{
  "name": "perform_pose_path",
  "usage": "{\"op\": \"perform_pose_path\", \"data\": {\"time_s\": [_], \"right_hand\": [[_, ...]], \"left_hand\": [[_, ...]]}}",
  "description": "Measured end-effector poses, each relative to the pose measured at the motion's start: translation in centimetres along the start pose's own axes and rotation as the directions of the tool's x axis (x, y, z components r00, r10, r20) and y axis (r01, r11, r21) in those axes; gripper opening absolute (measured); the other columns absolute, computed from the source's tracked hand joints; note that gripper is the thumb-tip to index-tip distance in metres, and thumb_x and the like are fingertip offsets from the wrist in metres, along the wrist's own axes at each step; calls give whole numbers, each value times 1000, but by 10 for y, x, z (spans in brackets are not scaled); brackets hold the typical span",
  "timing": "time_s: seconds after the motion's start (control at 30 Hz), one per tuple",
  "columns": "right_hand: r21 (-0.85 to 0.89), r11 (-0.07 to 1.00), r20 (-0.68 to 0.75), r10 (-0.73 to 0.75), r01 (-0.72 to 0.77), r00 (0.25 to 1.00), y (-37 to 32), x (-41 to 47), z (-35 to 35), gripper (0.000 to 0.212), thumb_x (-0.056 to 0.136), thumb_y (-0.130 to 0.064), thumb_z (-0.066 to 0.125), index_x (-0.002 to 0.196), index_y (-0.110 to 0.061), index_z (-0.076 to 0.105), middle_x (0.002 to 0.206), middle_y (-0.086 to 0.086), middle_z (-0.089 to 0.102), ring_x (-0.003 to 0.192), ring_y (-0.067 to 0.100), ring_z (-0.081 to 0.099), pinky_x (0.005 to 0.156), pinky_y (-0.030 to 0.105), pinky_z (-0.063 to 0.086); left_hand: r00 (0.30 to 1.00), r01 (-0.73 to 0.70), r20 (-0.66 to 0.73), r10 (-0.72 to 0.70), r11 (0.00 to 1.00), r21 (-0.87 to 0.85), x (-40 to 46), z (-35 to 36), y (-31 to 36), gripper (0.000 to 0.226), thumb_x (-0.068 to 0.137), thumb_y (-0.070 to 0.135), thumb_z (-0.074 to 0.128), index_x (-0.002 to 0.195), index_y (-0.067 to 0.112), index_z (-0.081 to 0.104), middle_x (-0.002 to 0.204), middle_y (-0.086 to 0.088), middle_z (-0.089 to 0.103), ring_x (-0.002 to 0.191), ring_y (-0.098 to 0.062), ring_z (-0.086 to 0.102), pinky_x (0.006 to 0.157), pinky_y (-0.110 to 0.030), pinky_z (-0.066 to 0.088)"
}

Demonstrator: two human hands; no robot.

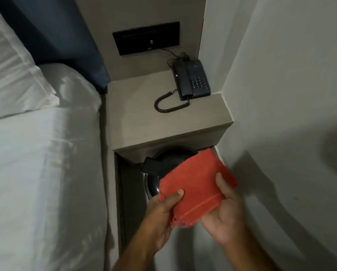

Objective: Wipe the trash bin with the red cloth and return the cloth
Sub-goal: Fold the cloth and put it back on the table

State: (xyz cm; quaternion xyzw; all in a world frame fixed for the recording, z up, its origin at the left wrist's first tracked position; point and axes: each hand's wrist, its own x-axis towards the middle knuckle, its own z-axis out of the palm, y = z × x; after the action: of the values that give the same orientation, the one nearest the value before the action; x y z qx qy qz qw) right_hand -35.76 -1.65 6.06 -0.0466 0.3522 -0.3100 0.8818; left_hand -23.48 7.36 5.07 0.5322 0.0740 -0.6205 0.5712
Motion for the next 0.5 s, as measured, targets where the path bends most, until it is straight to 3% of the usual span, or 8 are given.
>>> {"op": "perform_pose_path", "data": {"time_s": [0.1,0.17,0.27,0.37,0.43,0.5], "right_hand": [[-169,986,6,-7,8,1000,-10,-12,26,43,96,-19,56,132,2,63,128,27,68,113,37,70,83,45,60],[-389,919,-16,-74,62,997,-24,-13,44,44,87,-10,68,130,0,64,123,24,72,111,36,71,82,43,61],[-739,670,-52,-162,71,985,-38,-4,73,50,78,-11,81,125,-6,64,110,17,77,104,36,73,81,47,62],[-899,421,-33,-336,118,941,-44,27,107,54,78,-8,83,118,-19,49,104,9,74,92,23,74,78,38,61],[-943,296,38,-364,154,931,-48,53,125,35,83,-10,79,98,-26,52,96,5,72,84,21,72,65,28,58],[-963,212,75,-379,165,922,-50,78,136,24,83,-11,79,83,-26,60,89,4,71,84,27,72,63,33,60]], "left_hand": [[958,-151,-217,189,972,179,-39,-1,42,41,75,3,79,112,16,67,95,-7,80,89,-30,76,75,-46,62],[923,-224,-241,301,927,302,-55,1,74,37,80,5,76,106,28,64,88,3,80,80,-21,76,68,-43,63],[896,-244,-224,383,847,473,-60,2,120,32,84,12,74,100,36,61,93,0,76,73,-12,76,53,-29,59],[862,-246,-249,441,794,556,-37,4,157,34,84,18,73,113,32,59,101,-1,71,73,-15,75,49,-24,58],[840,-215,-284,461,766,606,-14,6,177,47,85,22,72,126,29,50,108,2,65,82,-16,71,57,-30,61],[816,-212,-314,486,756,619,4,11,192,49,86,22,72,126,28,44,113,2,60,93,-17,66,74,-40,62]]}}
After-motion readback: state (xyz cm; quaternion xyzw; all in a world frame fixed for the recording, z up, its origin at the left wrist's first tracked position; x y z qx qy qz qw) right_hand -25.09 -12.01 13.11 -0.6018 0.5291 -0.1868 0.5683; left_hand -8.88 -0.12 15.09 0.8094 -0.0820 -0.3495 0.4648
